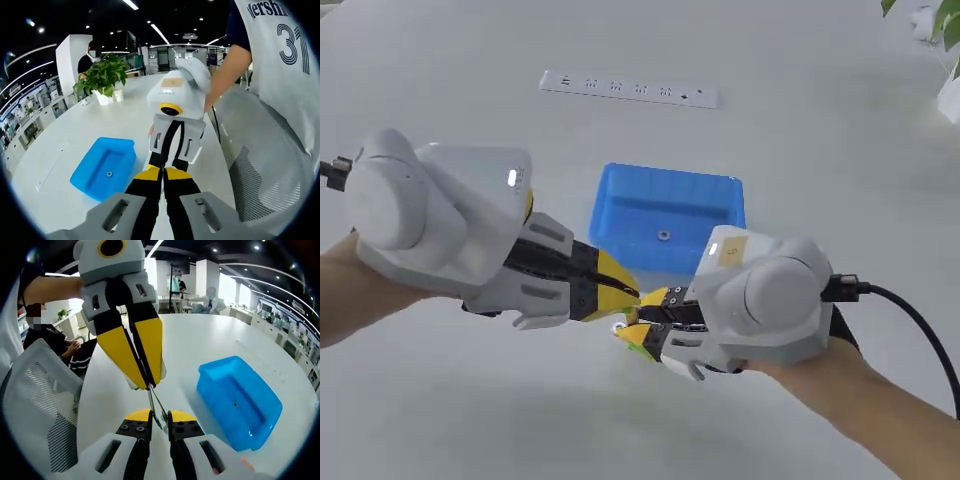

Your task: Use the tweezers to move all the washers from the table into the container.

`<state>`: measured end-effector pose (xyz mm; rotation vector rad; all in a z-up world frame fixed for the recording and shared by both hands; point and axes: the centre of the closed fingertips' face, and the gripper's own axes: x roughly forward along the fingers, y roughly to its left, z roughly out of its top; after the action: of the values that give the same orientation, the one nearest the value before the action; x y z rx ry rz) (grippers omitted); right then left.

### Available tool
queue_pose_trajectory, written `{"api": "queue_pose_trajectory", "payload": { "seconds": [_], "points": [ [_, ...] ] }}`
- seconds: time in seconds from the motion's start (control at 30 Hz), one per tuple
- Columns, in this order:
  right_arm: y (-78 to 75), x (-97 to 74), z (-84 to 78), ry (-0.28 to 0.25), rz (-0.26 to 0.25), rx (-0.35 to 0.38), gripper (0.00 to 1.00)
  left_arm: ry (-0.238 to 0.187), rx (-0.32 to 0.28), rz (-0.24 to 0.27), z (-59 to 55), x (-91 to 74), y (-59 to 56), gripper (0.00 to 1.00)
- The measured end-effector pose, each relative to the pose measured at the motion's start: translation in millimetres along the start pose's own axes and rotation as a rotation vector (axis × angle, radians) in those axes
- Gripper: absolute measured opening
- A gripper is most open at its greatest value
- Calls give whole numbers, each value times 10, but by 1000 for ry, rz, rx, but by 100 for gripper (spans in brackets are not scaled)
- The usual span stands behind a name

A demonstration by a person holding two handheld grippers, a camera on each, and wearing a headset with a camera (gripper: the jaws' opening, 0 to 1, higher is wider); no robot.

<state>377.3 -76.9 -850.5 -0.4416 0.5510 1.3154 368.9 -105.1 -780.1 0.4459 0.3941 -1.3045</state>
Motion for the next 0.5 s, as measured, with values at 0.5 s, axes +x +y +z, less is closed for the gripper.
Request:
{"api": "queue_pose_trajectory", "payload": {
  "seconds": [0.5],
  "points": [
    [-27, -21, -30, -6, -2, 22, 13, -2, 3, -15, 20, 44, 11, 5]
  ]
}}
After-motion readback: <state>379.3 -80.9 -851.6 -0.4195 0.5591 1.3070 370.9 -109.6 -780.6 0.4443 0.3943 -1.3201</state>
